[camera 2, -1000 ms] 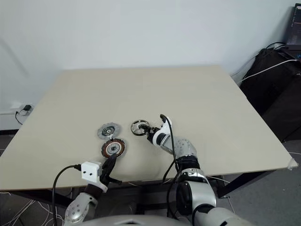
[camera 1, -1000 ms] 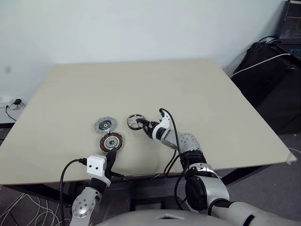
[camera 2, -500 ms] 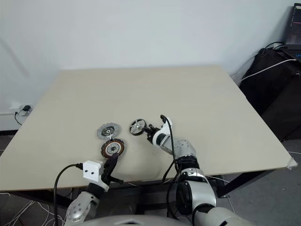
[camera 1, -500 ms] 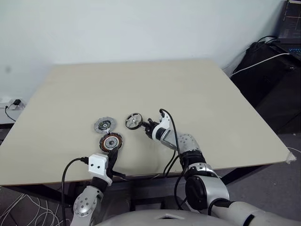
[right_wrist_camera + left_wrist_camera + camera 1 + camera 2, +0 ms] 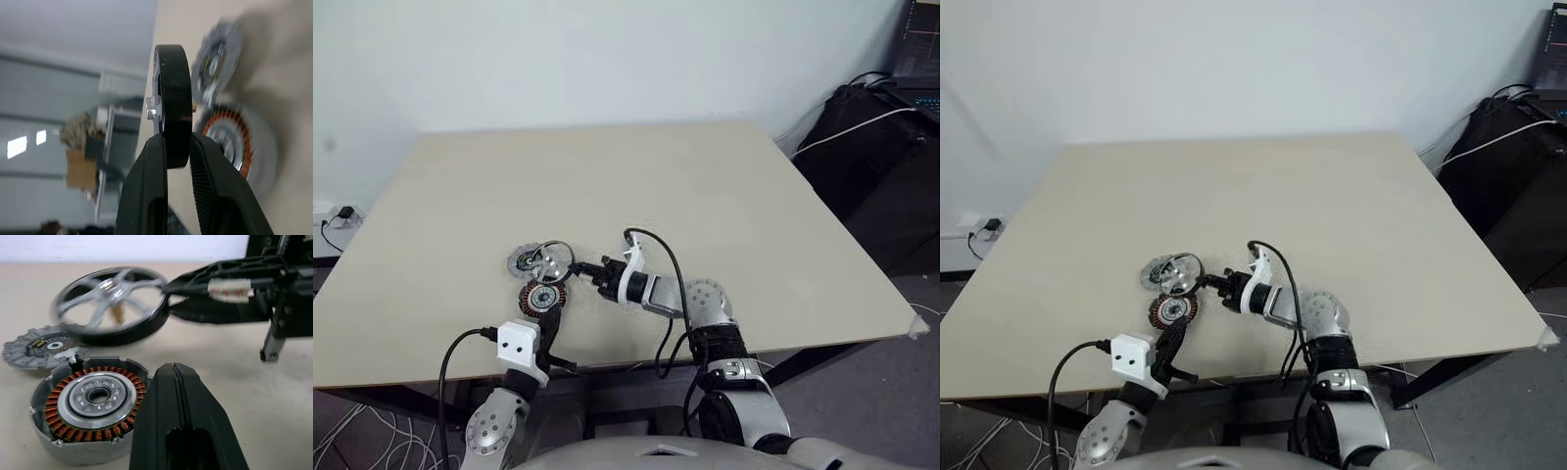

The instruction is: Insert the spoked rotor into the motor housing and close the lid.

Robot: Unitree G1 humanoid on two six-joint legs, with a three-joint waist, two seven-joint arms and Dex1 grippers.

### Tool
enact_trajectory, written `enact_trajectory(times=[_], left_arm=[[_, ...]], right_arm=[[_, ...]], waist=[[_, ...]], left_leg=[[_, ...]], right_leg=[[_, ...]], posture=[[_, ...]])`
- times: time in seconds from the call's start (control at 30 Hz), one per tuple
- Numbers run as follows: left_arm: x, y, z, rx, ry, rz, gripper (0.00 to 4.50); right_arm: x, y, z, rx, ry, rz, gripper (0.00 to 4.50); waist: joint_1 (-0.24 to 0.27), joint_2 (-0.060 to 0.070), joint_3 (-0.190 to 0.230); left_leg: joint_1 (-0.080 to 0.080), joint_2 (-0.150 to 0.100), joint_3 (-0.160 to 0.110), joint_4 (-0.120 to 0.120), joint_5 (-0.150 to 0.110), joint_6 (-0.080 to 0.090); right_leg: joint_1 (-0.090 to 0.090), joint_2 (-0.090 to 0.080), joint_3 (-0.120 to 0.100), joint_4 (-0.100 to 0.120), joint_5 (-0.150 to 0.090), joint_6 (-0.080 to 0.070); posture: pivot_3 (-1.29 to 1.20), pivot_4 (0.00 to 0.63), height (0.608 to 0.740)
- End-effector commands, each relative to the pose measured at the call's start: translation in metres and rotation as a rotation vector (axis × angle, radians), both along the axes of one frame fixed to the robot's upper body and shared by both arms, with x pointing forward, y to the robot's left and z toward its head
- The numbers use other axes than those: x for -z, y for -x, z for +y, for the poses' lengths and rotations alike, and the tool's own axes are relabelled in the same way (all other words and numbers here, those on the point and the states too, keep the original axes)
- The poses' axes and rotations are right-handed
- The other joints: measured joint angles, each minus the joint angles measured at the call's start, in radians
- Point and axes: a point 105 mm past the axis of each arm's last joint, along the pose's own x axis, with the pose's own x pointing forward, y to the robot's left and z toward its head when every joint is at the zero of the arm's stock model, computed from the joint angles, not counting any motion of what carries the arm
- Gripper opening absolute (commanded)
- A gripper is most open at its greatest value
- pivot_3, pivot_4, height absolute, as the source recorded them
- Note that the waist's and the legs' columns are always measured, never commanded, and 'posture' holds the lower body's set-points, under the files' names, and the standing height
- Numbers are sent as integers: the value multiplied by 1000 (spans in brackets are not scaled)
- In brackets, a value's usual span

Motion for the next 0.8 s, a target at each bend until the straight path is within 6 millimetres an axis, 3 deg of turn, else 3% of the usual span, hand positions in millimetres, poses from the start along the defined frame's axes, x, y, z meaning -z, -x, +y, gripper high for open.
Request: enact_trajectory(times=[0.03, 0.8], left_arm=[[-19, -2, -2, 18, -4, -77, 0], [-14, 4, 0, 12, 7, -48, 0]], right_arm=[[-14, 19, 28, -101, -61, -33, 354], [1, 14, 38, -95, 11, -39, 354]], waist=[[0, 0, 0], [0, -1, -2]], left_leg=[[0, 0, 0, 0, 0, 0], [-1, -1, 0, 1, 0, 0]], right_leg=[[0, 0, 0, 0, 0, 0], [-2, 0, 0, 1, 2, 3]], posture=[[0, 0, 740], [0, 0, 740]])
